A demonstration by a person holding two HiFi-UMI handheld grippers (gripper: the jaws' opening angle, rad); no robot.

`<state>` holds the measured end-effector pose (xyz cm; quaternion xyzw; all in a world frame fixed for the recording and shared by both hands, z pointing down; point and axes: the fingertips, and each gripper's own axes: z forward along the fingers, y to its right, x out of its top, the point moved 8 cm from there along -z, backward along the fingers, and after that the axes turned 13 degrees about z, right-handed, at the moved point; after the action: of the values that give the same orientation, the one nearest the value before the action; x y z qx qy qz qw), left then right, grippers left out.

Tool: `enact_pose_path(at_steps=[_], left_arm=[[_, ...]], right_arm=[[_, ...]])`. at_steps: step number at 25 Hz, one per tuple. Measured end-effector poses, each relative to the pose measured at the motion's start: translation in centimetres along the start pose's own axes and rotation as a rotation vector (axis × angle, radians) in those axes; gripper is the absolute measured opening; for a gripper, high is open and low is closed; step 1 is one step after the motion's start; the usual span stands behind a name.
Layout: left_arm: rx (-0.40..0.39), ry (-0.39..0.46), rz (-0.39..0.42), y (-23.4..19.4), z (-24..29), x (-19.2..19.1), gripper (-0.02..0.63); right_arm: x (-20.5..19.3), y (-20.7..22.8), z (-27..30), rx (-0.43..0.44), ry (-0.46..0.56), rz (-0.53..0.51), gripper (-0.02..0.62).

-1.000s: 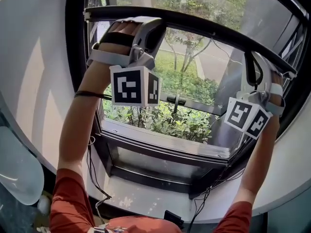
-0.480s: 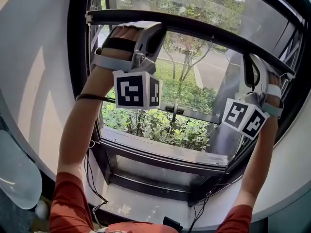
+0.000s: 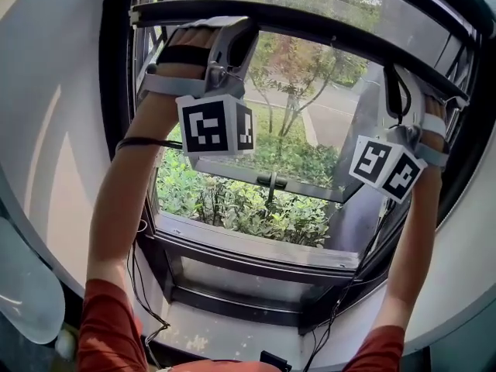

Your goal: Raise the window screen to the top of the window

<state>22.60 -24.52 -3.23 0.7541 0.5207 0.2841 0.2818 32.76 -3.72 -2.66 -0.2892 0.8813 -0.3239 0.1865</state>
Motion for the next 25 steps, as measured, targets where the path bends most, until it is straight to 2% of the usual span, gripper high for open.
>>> enact_pose_path(at_steps=[7, 13, 25], left_arm=[[0.091, -0.036, -0.007, -2.1, 2.1, -0.3, 0.044], [0.099, -0.070, 0.020, -4.0, 3.8, -0.7, 0.044], [0.119, -0.080, 0.045, -6.4, 6.6, -0.8, 0.043]], right_arm=[[0.6, 2.0, 2.3, -0.053, -0.003, 0.004, 0.066], [1.4, 3.5, 4.3, -0.076, -0.001, -0.005, 0.066], [1.7, 5.9, 6.9, -0.117, -0.006, -0.029, 0.064]])
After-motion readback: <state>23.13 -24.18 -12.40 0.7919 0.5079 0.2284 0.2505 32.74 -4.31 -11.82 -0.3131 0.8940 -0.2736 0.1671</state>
